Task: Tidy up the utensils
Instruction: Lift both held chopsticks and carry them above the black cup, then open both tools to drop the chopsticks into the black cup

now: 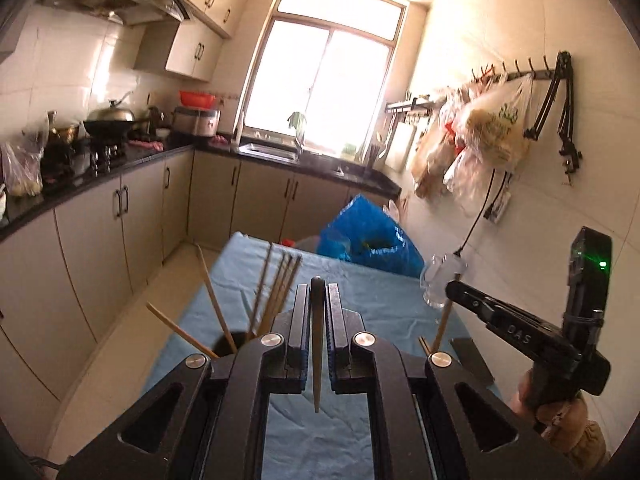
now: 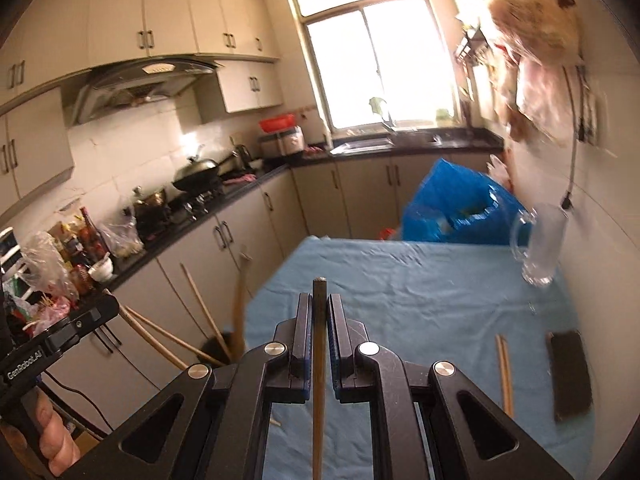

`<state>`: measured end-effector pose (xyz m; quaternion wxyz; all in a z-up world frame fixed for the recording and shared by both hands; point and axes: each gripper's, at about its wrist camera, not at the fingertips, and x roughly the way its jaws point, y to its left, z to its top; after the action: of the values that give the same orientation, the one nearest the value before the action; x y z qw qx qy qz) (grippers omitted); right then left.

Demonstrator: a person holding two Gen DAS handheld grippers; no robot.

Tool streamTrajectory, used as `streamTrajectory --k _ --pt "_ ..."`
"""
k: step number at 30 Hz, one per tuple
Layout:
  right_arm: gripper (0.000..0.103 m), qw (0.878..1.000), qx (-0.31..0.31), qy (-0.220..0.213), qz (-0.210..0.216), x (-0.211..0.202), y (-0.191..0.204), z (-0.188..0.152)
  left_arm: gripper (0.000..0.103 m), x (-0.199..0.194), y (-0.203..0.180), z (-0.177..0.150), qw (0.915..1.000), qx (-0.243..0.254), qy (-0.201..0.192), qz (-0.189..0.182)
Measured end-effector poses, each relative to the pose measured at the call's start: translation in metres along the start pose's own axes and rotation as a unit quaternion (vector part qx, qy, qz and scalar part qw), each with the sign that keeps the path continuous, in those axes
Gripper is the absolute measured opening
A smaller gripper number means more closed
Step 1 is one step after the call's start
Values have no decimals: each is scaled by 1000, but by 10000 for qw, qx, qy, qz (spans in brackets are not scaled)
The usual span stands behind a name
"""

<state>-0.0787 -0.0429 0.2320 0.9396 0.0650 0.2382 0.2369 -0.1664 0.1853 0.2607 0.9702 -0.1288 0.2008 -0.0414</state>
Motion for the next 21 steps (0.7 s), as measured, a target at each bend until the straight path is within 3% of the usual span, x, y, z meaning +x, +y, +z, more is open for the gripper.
streamTrajectory --k 5,12,21 --pt "8 9990 78 -351 282 9 24 26 7 -19 10 30 9997 101 -214 109" --pt "8 9949 368 -764 541 37 51 53 7 -19 17 64 9955 510 -481 640" --pt "8 9938 607 -824 444 103 67 55 7 51 44 67 9961 282 98 830"
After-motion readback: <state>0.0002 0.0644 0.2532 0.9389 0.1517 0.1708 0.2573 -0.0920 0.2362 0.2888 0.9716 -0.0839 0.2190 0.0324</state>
